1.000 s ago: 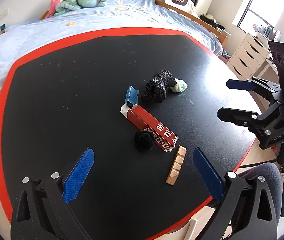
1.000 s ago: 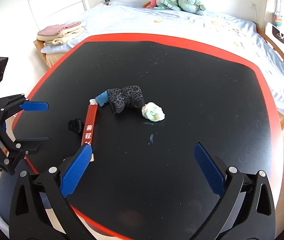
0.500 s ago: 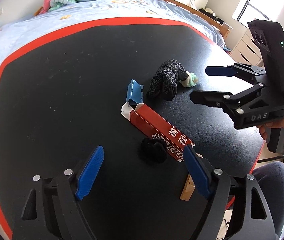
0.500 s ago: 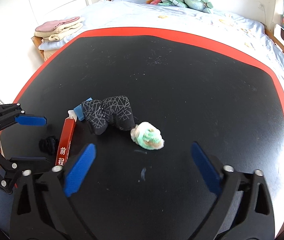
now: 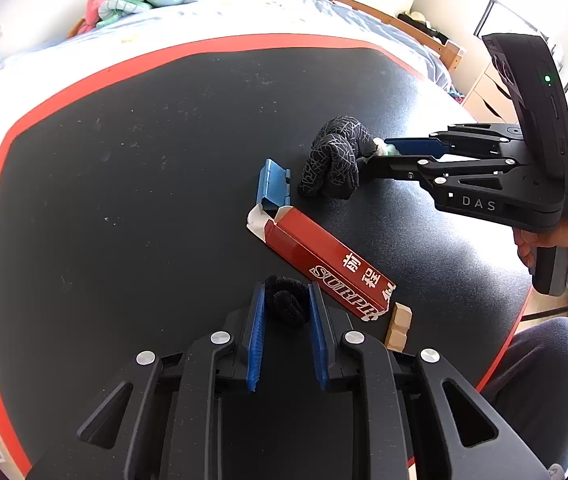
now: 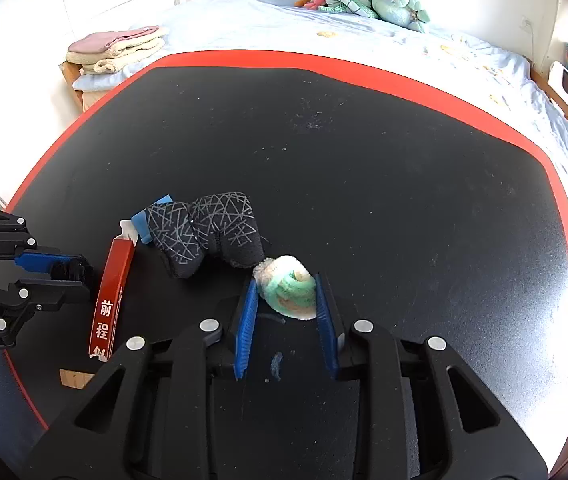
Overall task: Collect trash
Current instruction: 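Carry tissue ball and black sock to the wastebasket and release both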
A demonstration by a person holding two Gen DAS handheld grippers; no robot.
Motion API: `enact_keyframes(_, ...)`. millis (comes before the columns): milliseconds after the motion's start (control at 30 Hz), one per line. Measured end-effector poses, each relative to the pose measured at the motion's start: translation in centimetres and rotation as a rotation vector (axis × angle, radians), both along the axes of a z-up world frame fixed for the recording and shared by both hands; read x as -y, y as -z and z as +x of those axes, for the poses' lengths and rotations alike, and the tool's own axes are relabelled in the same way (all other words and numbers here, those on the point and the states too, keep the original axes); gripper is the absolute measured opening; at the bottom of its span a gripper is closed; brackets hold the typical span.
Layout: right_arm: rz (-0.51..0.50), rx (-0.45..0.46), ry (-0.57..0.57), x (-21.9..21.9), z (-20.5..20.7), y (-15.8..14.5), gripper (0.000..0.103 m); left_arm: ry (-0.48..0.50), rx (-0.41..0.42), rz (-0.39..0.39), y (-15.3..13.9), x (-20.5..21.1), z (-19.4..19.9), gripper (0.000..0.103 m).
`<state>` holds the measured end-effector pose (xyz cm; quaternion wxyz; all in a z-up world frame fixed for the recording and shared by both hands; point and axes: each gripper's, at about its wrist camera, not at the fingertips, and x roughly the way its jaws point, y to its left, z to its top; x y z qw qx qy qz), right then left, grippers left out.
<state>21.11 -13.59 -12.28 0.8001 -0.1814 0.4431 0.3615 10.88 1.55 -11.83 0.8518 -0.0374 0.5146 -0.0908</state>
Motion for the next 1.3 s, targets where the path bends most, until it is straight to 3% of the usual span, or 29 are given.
enact_keyframes(333,0.036,0.006,0.018,1.9,-2.8,-2.7,0.028,-0.006,0.042,0.001,-2.6,0.2,-1.8,0.020)
enact_keyframes(800,0.122,0.036,0.012,6.4,-12.2,-9.1,0.028,0.021,0.112,-0.013,-7.1,2.7,-7.5,0.020)
enact_keyframes(1300,0.139,0.021,0.001,9.7,-21.3,-10.3,0.028,0.072,0.137,-0.035,-8.5,5.7,-13.5,0.020)
